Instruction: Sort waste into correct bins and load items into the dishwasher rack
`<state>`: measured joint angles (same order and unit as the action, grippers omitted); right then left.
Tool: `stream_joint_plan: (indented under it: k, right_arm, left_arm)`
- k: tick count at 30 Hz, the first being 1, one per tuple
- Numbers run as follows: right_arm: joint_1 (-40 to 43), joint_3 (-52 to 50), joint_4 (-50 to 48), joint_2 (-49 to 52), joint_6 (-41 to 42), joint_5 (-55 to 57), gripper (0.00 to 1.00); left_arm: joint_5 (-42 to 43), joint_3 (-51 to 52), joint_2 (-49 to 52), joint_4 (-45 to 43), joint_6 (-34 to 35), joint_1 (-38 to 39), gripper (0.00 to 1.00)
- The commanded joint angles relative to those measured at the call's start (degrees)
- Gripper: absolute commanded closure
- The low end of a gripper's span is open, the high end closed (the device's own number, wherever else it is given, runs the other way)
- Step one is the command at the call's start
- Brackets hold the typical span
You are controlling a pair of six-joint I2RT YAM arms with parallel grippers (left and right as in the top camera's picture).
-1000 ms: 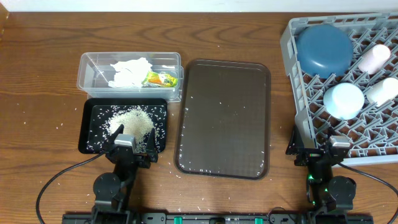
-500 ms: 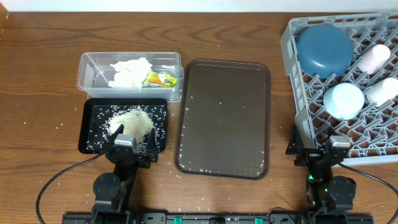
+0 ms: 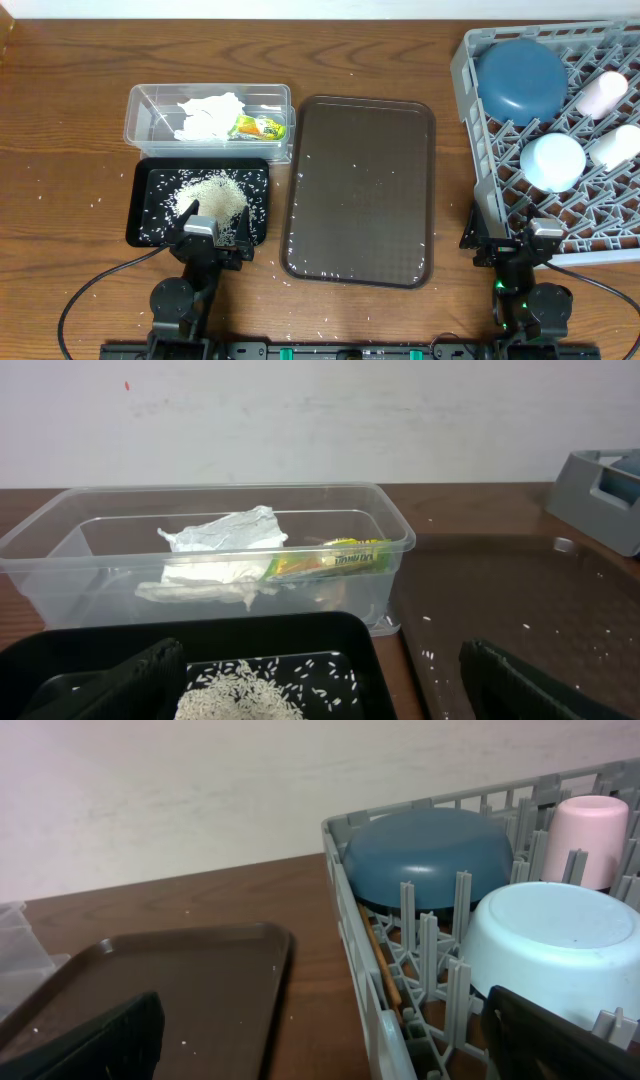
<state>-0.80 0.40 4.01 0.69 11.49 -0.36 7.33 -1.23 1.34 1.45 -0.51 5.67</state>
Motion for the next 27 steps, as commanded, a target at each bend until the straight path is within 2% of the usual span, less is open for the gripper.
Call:
stream_joint_plan:
  k: [1,27]
  right_arm:
    - [-0.7,-0.1,0.2,-0.4,-0.4,0.8,0.01]
    - [-0.7,-0.1,0.2,-0.4,-0.4,0.8,0.02]
  left_arm:
    - [0.8,1.0,0.0,1.9,-1.0,-0.3,0.10]
    - [0.8,1.0,0.0,1.9,-1.0,-0.3,0.10]
